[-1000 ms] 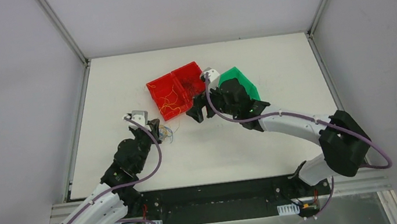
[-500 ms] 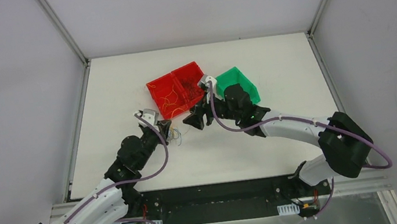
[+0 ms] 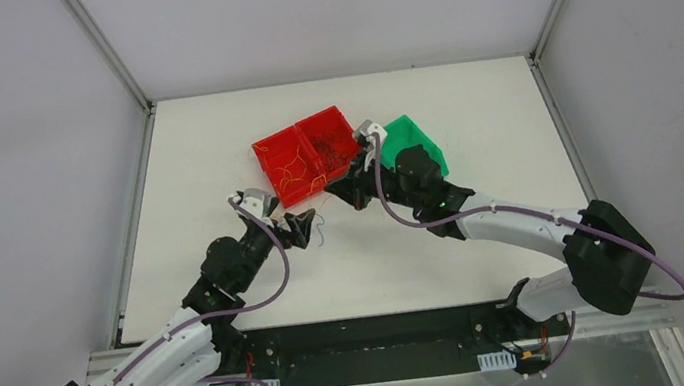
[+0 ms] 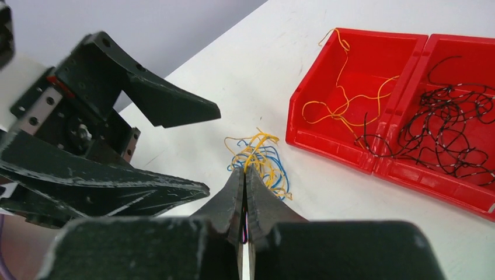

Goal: Untangle the cables

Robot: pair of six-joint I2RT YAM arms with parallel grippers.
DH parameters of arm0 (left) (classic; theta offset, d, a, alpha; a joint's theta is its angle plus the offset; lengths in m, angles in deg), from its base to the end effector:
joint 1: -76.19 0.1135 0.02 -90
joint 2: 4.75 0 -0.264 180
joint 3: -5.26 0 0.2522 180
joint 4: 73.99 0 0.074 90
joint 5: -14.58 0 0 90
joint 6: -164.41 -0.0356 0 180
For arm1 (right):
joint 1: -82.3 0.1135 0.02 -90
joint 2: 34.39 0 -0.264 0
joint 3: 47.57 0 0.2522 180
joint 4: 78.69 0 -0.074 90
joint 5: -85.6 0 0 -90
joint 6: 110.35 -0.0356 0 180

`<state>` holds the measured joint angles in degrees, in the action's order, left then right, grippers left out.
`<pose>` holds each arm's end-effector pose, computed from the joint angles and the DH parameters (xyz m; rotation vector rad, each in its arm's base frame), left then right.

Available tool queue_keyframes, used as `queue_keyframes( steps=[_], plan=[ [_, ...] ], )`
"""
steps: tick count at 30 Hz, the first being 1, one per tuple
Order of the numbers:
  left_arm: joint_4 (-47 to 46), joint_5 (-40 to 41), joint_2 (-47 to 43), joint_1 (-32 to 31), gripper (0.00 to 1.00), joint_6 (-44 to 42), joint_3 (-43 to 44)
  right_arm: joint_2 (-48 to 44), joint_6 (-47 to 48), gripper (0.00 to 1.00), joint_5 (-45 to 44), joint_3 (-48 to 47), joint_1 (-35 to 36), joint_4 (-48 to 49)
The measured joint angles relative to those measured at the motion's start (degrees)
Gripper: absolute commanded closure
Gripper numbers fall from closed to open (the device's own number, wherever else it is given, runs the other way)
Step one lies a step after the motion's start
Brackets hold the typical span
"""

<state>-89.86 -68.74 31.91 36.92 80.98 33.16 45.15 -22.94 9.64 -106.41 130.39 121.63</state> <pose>0.1311 -0.1019 0.2463 0.3205 1.4374 -0.5691 0.2050 0.2413 0.2832 -0.8170 1.4310 0.8774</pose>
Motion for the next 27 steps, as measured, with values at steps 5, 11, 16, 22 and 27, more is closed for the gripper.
queue_keyframes(
  steps=[5, 11, 16, 22, 27],
  plan=[
    [-0.6, 1.9, 0.3, 0.0, 0.1, -0.1, -0.2, -0.8, -1.7, 1.0, -1.5, -4.7, 0.0, -3.4],
    [-1.4, 4.5, -1.0, 0.0, 0.12, -0.2, -1.6, -1.3, -3.4, 1.0, -4.4, -13.9, 0.0, -13.4],
    [-1.6, 4.3, -0.8, 0.0, 0.12, -0.2, -1.9, -4.7, -3.4, 1.0, -11.8, -20.0, -0.5, -21.9],
    [-2.8, 0.7, 5.2, 0.0, 0.15, -0.2, -1.6, -13.0, -3.5, 1.0, -18.3, -17.5, -1.8, -28.1],
    [-4.3, -4.2, 13.0, 0.0, 0.16, -0.1, -0.3, -21.7, -5.7, 1.0, -21.3, -7.5, -1.7, -30.4]
  ],
)
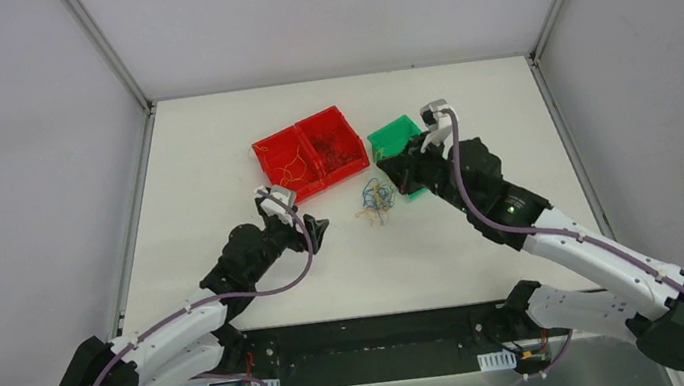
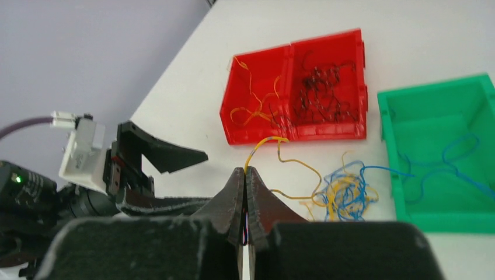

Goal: Untangle the cables

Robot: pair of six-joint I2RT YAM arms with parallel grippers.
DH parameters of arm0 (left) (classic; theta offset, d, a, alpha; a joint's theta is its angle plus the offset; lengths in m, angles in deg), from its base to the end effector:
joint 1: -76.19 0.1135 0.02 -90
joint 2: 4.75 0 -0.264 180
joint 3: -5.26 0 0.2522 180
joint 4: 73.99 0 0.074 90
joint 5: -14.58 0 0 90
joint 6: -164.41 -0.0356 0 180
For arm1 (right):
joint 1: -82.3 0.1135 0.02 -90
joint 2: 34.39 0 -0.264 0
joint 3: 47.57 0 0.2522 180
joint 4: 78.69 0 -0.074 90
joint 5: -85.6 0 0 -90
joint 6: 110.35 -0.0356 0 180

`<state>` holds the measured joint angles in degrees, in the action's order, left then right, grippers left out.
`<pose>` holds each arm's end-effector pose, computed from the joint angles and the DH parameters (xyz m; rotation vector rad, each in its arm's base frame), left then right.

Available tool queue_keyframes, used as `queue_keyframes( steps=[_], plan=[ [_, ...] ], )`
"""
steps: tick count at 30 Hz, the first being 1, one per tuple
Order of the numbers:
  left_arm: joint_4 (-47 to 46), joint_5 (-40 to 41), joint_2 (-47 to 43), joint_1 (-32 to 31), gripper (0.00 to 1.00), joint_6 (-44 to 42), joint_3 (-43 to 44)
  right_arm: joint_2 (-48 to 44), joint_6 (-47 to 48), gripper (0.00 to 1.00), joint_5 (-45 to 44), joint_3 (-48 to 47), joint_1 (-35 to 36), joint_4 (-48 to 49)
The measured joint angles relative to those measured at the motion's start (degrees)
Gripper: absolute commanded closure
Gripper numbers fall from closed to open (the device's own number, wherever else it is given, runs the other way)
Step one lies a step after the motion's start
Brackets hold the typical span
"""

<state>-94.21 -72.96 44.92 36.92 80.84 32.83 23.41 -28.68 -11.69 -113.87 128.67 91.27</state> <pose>0.1499 -0.1206 0.2163 0.4294 1.5773 -0.5818 0.1675 0.1692 0.3712 -0.4361 1.5755 0.6374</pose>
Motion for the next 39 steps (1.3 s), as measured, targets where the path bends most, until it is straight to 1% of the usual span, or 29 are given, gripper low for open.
queue_keyframes(
  steps=[3, 8, 11, 15, 18, 22, 28, 30, 32, 33, 35, 37, 39],
  plan=[
    [-1.0, -3.5, 3.3, 0.0, 0.17, 0.0, 1.3, -5.1, -1.5, 1.0, 0.0, 5.1, 0.0, -1.5],
    [-3.2, -8.5, 5.2, -0.1, 0.17, 0.1, 2.7, -12.0, -1.7, 0.98, 0.2, 7.6, 0.0, -2.2],
    [-4.3, -9.5, 7.6, -0.2, 0.17, 0.0, 3.8, -15.7, -1.5, 1.0, 0.9, 8.2, 0.0, -1.3],
    [-5.0, -9.7, 14.6, -0.5, 0.17, 0.0, 6.0, -19.1, -1.5, 1.0, -1.7, 9.6, 0.1, 0.0],
    [-5.5, -10.0, 21.4, -0.6, 0.18, -0.3, 8.2, -19.9, -1.6, 1.0, -5.5, 10.4, 0.1, 0.3],
    [-5.9, -10.2, 28.1, -0.9, 0.18, -1.3, 11.3, -20.1, -1.7, 1.0, -8.7, 11.4, 0.1, 0.3],
    [-6.4, -11.5, 33.3, -1.6, 0.19, -1.2, 16.2, -20.6, -1.7, 1.0, -11.2, 11.5, 0.1, 0.3],
    [-6.6, -11.8, 34.5, -2.8, 0.18, -1.7, 18.5, -20.7, -1.7, 1.0, -11.5, 11.6, 0.1, 0.4],
    [-6.5, -12.5, 36.5, -5.4, 0.19, -4.2, 21.8, -20.8, -1.7, 1.0, -11.8, 11.9, 0.1, 0.5],
    [-6.6, -12.9, 37.4, -6.6, 0.19, -5.3, 22.9, -20.7, -1.7, 1.0, -11.8, 12.1, 0.1, 0.5],
    [-6.8, -14.1, 39.9, -9.4, 0.25, -8.3, 25.1, -20.5, -1.7, 1.0, -11.8, 12.2, 0.1, 0.5],
    [-5.8, -15.1, 42.4, -11.5, 0.26, -10.1, 27.0, -20.3, -1.7, 1.0, -11.8, 12.2, 0.1, 0.5],
    [-3.8, -15.5, 44.4, -12.2, 0.26, -10.9, 28.3, -20.1, -1.7, 1.0, -11.8, 12.2, 0.1, 0.5]
  ],
)
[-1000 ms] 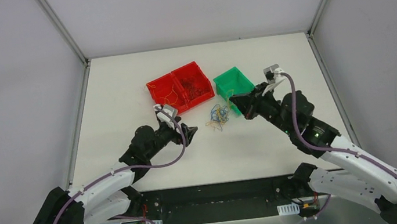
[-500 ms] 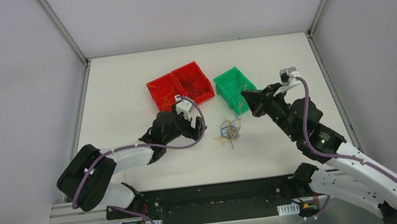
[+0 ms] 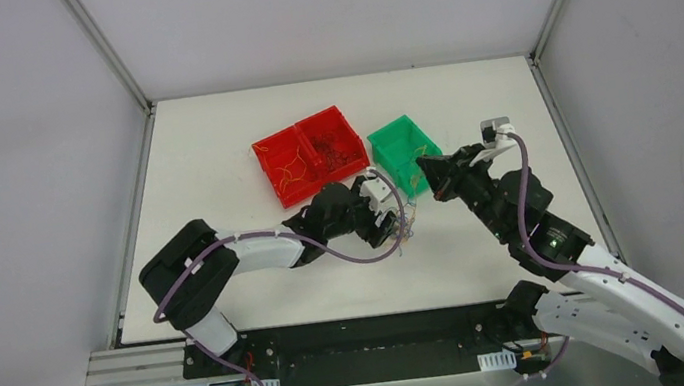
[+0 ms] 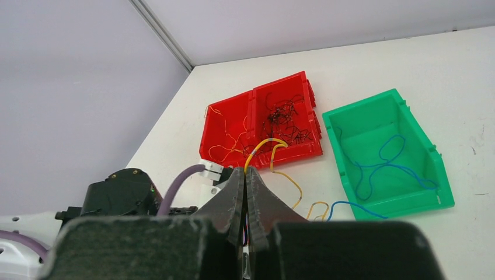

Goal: Untangle the cables

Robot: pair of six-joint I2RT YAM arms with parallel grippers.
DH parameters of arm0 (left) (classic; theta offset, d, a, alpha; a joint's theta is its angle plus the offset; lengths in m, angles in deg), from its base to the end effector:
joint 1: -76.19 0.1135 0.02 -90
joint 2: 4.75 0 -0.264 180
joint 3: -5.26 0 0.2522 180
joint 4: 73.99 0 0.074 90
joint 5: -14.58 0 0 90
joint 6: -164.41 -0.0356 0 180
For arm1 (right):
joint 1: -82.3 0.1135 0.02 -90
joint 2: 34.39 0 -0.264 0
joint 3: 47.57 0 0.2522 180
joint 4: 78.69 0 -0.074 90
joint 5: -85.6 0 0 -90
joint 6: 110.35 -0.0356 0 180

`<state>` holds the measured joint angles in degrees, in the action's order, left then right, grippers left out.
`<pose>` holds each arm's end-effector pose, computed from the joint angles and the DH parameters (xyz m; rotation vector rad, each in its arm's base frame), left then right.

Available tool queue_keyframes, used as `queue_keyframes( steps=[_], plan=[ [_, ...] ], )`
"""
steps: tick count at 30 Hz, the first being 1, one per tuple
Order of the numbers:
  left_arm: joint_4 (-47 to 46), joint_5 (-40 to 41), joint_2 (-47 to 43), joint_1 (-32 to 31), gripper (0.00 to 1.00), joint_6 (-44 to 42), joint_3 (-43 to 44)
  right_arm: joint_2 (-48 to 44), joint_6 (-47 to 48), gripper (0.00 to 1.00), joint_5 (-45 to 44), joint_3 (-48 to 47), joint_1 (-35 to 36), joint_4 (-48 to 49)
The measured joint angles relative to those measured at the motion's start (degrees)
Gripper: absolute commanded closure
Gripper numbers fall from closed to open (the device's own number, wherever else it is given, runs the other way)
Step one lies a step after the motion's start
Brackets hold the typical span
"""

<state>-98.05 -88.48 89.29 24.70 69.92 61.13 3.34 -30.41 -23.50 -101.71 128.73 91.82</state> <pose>0.2068 -0.2728 0.1945 1.0276 1.5770 -0.7797 0.1187 0.1079 0.3593 -0.1916 1.4690 0.5617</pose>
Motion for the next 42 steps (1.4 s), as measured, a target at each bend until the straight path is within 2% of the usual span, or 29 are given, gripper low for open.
queue_keyframes(
  steps=[6, 10, 11, 14, 15, 18, 19, 21, 24, 29, 32, 36, 42],
  plan=[
    [5.2, -0.2, 1.3, 0.5, 0.25, -1.1, 1.4, 0.0, 0.0, 1.0, -0.2, 0.0, 0.0, 0.0],
    [11.0, 0.1, 2.5, 0.5, 0.26, -1.5, 5.8, -0.4, 0.0, 1.0, -0.4, 0.0, 0.0, 0.0],
    [11.9, 0.1, 3.5, 0.5, 0.29, -1.7, 7.4, -0.6, 0.0, 1.0, -0.5, 0.0, 0.0, 0.0],
    [14.3, 0.2, 6.2, 0.5, 0.51, -2.1, 10.4, -1.0, 0.0, 1.0, -1.1, 0.0, 0.0, 0.0],
    [15.4, 0.2, 7.0, 0.5, 0.55, -2.2, 11.2, -1.2, 0.0, 1.0, -1.3, 0.0, 0.0, 0.0],
    [20.2, 0.1, 9.6, 0.5, 0.58, -2.5, 13.8, -2.2, 0.0, 1.0, -1.9, 0.2, 0.0, 0.0],
    [21.4, 0.0, 10.0, 0.5, 0.62, -2.4, 14.2, -2.6, 0.0, 1.0, -2.2, 0.4, 0.0, 0.0],
    [23.4, -0.3, 10.2, 0.5, 0.75, -2.3, 14.5, -3.3, 0.0, 1.0, -2.9, 0.8, 0.0, 0.1],
    [25.9, -0.2, 10.2, 0.6, 0.99, -1.9, 15.1, -3.7, 0.0, 1.0, -3.9, 0.9, 0.0, 0.1],
    [28.5, 0.1, 9.1, 2.2, 1.0, -0.1, 15.5, -5.2, 0.0, 1.0, -7.7, 1.6, 0.0, 0.2],
    [28.3, 0.4, 5.6, 4.8, 1.0, 2.5, 13.8, -7.3, -0.2, 1.0, -11.7, 2.8, 0.0, 0.2],
    [26.5, 4.3, -5.2, 8.5, 1.0, 6.0, 7.0, -10.2, -0.9, 1.0, -18.3, 3.9, 0.0, 0.0],
    [24.3, 17.2, -24.5, 11.2, 1.0, 10.2, -2.4, -13.1, -2.8, 1.0, -30.1, 4.7, 0.0, 0.2]
  ],
)
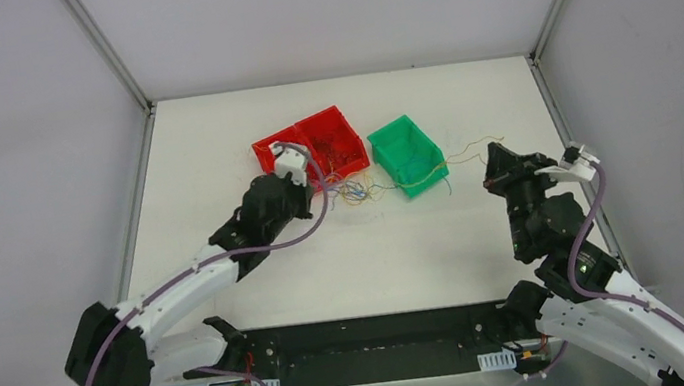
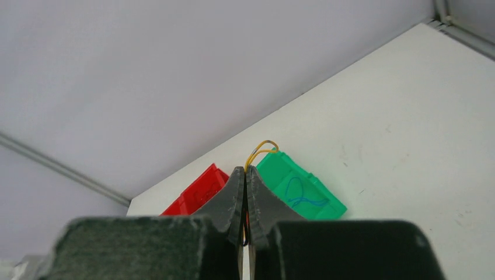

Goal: Untangle the cables

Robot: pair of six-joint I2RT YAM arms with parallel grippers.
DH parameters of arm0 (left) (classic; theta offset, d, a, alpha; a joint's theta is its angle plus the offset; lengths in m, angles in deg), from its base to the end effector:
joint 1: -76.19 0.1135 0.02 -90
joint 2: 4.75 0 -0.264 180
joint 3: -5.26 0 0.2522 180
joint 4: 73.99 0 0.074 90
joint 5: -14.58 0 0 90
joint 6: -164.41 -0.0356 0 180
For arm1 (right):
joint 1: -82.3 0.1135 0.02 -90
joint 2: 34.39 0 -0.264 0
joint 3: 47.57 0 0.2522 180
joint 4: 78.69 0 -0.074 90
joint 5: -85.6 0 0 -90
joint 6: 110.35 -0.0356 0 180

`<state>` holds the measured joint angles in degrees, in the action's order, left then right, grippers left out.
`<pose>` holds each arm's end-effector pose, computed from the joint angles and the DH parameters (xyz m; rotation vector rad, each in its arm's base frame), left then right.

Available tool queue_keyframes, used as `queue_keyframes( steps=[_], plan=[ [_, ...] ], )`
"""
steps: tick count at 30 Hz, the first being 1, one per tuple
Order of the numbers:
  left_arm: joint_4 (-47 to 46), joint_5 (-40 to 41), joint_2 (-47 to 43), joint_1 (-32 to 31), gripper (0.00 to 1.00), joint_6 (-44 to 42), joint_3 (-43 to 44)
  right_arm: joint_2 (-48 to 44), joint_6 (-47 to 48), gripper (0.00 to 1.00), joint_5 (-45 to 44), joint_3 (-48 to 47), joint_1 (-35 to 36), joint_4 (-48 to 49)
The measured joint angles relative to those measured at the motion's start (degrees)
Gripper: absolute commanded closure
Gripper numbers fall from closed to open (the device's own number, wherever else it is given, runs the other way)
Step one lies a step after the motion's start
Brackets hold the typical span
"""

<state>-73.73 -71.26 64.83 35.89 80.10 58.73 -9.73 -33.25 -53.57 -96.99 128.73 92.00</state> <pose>0.2116 -0.1761 0.2601 0.5114 1.8137 -0.4878 0.0904 0.0560 0.3552 0.3451 1.3593 0.3038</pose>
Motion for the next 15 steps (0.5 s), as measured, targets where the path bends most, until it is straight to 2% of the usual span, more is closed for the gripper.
queue_keyframes(
  steps=[7, 12, 15],
  plan=[
    [-2.7, 23.7, -22.5, 2.6, 1.0, 4.9, -11.2, -2.4, -2.5, 1.0, -14.0, 1.4, 0.0, 0.0],
    [-5.1, 35.5, -34.2, 2.6, 1.0, 5.9, -18.3, -5.7, -4.7, 1.0, -21.6, 2.6, -0.3, 0.1],
    [-6.2, 39.1, -37.4, 2.6, 1.0, 6.4, -20.3, -6.0, -5.1, 1.0, -23.0, 2.6, -0.5, 0.3]
  ],
)
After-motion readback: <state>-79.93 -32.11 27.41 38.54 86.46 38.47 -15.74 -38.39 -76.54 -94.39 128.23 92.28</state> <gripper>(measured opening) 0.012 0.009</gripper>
